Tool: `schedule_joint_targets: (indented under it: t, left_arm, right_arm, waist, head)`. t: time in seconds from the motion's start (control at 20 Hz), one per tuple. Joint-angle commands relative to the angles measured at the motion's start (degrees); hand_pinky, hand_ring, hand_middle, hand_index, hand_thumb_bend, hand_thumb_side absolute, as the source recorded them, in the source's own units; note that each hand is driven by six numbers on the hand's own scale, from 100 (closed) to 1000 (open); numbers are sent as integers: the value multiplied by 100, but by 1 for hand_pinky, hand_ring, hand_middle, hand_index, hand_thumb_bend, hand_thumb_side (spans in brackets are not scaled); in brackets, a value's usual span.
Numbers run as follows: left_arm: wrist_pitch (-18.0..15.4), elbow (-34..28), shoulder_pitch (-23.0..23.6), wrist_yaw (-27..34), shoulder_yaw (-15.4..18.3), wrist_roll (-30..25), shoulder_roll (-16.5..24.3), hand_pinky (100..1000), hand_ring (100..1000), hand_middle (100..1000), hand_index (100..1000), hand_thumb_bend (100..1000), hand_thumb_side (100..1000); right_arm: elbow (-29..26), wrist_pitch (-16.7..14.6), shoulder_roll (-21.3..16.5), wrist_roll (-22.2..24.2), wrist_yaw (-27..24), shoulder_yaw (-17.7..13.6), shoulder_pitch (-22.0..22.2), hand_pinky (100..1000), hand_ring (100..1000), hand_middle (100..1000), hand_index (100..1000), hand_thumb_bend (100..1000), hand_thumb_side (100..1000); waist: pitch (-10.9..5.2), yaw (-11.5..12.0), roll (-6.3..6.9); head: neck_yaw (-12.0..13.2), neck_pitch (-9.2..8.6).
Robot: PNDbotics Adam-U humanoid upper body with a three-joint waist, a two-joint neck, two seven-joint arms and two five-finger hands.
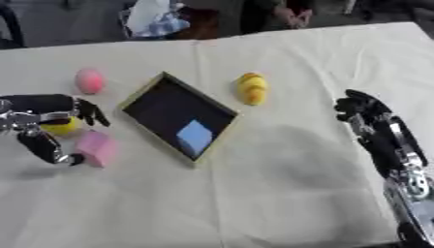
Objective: Pick up objects on the table and place them in the box.
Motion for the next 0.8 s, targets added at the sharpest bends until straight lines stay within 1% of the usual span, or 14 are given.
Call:
schedule_joint_targets:
  t: [0.05,0.25,0.4,0.45,0.55,0.7,0.8]
  left_arm:
    - [-48,64,-137,-105,38,-14,48,801,773,797,874,409,131]
    - [-90,169,-153,-192,37,-53,-8,799,763,787,864,400,133]
    - [-113,231,-161,-225,37,-138,-29,786,724,743,822,370,136]
    - [-117,243,-163,-226,43,-159,-32,786,724,743,822,370,136]
    - [-109,234,-163,-206,81,-123,-28,761,653,662,756,303,138]
    - [-72,200,-163,-154,115,10,-9,744,609,610,712,258,138]
    - [-55,165,-166,-106,116,53,4,743,607,608,710,257,138]
  right_arm:
    - [-64,-20,-60,28,-17,2,-24,794,798,725,852,100,493]
    - [-63,-19,-57,30,-19,1,-25,794,798,725,852,100,493]
    - [-62,-18,-55,30,-20,3,-26,794,799,725,852,100,493]
    - [-61,-17,-54,31,-20,4,-27,794,799,725,852,100,493]
    - [-60,-16,-52,29,-19,1,-25,794,800,725,852,100,493]
    - [-60,-17,-53,29,-18,1,-24,794,801,725,852,100,493]
    - [-61,-17,-54,28,-19,0,-25,794,801,725,852,100,493]
  waist:
    - [-157,1,-12]
    - [-155,-7,-14]
    - [-153,-15,-13]
    - [-153,-17,-13]
    - [-153,-21,-11]
    - [-154,-27,-8]
    - [-155,-29,-7]
  head:
    - [-16,28]
    - [-13,28]
    - [-9,28]
    - [-10,28]
    - [-13,28]
    - [-10,28]
    - [-15,28]
